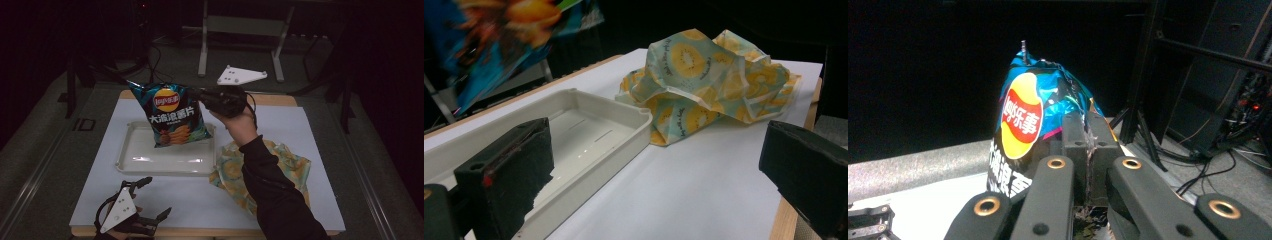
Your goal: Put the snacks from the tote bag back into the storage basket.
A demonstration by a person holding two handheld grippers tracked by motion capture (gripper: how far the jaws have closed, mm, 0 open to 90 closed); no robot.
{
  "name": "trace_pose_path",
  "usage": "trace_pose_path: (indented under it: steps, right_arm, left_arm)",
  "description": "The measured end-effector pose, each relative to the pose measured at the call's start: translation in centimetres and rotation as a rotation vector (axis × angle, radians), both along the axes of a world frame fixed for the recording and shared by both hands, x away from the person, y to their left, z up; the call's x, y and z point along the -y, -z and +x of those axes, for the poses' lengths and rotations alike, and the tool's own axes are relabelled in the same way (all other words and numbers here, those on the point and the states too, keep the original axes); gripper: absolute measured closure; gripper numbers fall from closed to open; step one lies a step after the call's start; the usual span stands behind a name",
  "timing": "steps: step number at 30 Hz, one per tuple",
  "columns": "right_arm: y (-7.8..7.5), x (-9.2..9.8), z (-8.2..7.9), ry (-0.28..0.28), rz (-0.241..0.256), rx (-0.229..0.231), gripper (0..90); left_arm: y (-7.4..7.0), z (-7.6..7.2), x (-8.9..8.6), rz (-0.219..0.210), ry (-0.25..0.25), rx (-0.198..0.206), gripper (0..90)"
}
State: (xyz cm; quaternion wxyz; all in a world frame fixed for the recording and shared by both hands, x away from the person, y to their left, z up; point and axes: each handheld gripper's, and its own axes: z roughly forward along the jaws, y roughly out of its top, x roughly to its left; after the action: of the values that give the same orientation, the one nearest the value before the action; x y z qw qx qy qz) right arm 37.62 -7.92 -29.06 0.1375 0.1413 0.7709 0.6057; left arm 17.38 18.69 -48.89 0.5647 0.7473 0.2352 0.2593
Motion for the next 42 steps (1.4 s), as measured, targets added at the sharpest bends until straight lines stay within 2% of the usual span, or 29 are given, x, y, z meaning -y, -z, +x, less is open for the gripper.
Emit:
trace_pose_path:
  steps: [4,6,10,12,13,15,18,19,22,27,36,37,40,42]
  right_arm:
    - [1.7,-1.9,-0.2,-0.015,-0.013,-0.021,90.0]
    - [2.1,-2.2,-0.2,-0.014,-0.012,-0.026,90.0]
    - [4.6,-3.5,-0.1,-0.022,-0.016,-0.072,90.0]
    - [5.0,-3.7,0.0,-0.025,-0.016,-0.079,90.0]
    - [6.1,-4.1,0.1,-0.025,-0.016,-0.099,90.0]
    - [6.5,-4.2,0.1,-0.023,-0.014,-0.104,90.0]
    - [8.3,-4.7,0.2,-0.023,-0.009,-0.137,90.0]
    - [8.3,-4.7,0.2,-0.023,-0.009,-0.137,90.0]
    - [9.7,-4.9,0.3,-0.018,-0.024,-0.155,90.0]
    - [10.9,-4.5,0.4,-0.007,-0.029,-0.181,90.0]
    - [12.1,-3.1,0.6,0.007,-0.035,-0.213,90.0]
    - [12.2,-3.0,0.6,0.012,-0.039,-0.211,90.0]
    - [12.4,-2.7,0.7,0.037,-0.092,-0.202,90.0]
    - [12.4,-2.7,0.7,0.037,-0.092,-0.202,90.0]
  left_arm:
    - [0.0,0.0,0.1,0.003,0.004,0.001,1.5]
    - [0.0,0.0,0.1,0.003,0.005,0.002,1.5]
    - [0.0,0.0,0.1,0.004,0.010,0.002,1.5]
    - [0.0,0.0,0.1,0.006,0.010,0.003,1.5]
    - [0.0,0.0,0.1,0.009,0.012,0.003,1.5]
    - [0.0,0.0,0.1,0.010,0.011,0.004,1.5]
    - [0.0,0.0,0.1,0.006,0.014,0.004,1.5]
    - [0.0,0.0,0.1,0.006,0.014,0.004,1.5]
    - [0.0,0.0,0.2,0.009,0.016,0.002,1.5]
    - [0.1,0.0,0.3,0.011,0.021,0.003,1.5]
    - [0.1,0.0,0.4,0.015,0.025,-0.003,1.5]
    - [0.1,0.1,0.4,0.015,0.025,-0.003,1.5]
    - [0.1,0.1,0.4,0.016,0.027,-0.004,1.5]
    - [0.1,0.1,0.4,0.016,0.027,-0.005,1.5]
